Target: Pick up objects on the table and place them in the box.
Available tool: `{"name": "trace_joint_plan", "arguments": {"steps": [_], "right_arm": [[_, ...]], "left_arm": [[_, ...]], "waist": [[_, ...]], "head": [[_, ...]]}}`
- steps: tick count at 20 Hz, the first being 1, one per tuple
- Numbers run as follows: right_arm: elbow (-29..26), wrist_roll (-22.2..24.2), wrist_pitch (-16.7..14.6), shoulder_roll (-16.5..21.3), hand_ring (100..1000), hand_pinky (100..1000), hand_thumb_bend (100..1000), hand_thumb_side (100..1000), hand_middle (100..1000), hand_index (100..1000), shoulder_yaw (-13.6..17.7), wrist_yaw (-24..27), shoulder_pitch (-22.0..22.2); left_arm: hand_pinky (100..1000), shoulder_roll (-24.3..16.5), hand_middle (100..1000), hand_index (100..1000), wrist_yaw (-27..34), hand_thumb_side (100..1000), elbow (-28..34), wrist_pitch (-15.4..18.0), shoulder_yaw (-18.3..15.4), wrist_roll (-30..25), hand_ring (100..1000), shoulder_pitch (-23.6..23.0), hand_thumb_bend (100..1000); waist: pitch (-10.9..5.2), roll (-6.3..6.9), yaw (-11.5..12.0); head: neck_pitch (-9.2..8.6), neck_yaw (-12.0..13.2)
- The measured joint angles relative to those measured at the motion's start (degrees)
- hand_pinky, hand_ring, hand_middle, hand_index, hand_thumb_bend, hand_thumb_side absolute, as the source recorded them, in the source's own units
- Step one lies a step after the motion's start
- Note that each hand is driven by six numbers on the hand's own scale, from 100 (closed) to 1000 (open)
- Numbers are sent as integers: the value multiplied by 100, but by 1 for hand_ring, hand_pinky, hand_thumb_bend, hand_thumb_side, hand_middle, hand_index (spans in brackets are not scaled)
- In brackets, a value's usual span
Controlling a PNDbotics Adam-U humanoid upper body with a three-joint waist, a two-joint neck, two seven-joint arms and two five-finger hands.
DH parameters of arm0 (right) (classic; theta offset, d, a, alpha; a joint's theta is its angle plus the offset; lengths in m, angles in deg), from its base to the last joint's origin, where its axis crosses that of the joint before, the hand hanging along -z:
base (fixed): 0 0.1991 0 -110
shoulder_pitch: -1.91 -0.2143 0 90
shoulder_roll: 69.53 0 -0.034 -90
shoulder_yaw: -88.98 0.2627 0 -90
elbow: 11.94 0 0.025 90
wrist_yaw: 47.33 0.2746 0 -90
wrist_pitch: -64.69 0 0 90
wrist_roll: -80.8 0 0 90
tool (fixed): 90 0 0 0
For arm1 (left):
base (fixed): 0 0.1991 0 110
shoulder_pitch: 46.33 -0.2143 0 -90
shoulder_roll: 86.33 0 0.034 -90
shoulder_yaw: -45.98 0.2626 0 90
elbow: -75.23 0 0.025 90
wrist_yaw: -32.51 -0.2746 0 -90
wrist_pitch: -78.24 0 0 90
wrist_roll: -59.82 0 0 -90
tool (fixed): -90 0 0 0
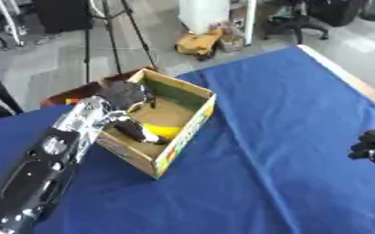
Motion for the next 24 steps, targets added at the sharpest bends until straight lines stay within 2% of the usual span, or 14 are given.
{"name": "trace_joint_plan", "arguments": {"steps": [3, 6, 9, 13, 16, 17, 18, 19, 21, 24], "right_arm": [[3, -33, -17, -5, 541, 529, 100, 928, 533, 591, 39, -2, 87], [9, -76, -31, -19, 541, 529, 100, 927, 533, 591, 80, -12, 140], [13, -123, -53, -57, 541, 529, 100, 928, 533, 591, 130, -17, 178], [16, -190, -66, -59, 541, 529, 100, 928, 532, 590, 201, -18, 258], [17, -231, -76, -59, 541, 529, 100, 929, 532, 590, 243, -18, 309], [18, -242, -78, -60, 541, 529, 100, 928, 532, 590, 251, -18, 333], [21, -244, -76, -66, 541, 529, 100, 928, 532, 590, 250, -18, 345], [23, -244, -76, -68, 541, 529, 100, 928, 532, 590, 250, -18, 372], [26, -243, -75, -81, 541, 529, 100, 927, 531, 590, 249, -18, 388], [41, -242, -73, -102, 541, 529, 100, 928, 531, 590, 249, -18, 389]], "left_arm": [[629, 3, 620, 715, 266, 849, 438, -194, -335, 265, 625, -168, 770], [616, 4, 619, 722, 544, 880, 888, -307, -515, 541, 618, -543, 724], [603, 29, 618, 731, 823, 927, 1329, -419, -538, 821, 611, -993, 706], [594, 268, 615, 736, 1197, 972, 1940, -651, -417, 1194, 605, -1583, 667], [593, 445, 615, 737, 1463, 1000, 2345, -886, -295, 1456, 605, -2002, 561], [593, 504, 614, 737, 1570, 1000, 2457, -970, -266, 1543, 605, -2170, 338], [593, 542, 614, 737, 1814, 1000, 2648, -1052, -219, 1647, 605, -2498, 338], [612, 563, 619, 741, 2235, 1000, 2867, -1148, -149, 1745, 620, -2889, 100], [650, 517, 630, 744, 3526, 1000, 3301, -1382, -70, 1840, 646, -3321, 100], [689, 195, 648, 745, 5993, 1000, 3697, -1624, -98, 1743, 676, -3423, 100]], "waist": [[-91, -101, 280], [-128, -220, 577], [-132, -297, 828], [-140, -383, 1095], [-140, -441, 1206], [-143, -456, 1231], [-166, -470, 1221], [-198, -493, 1222], [-227, -563, 1230], [-227, -588, 1269]], "head": [[88, -88], [139, -192], [150, -297], [189, -461], [194, -570], [202, -596], [233, -603], [247, -604], [268, -616], [283, -628]]}}
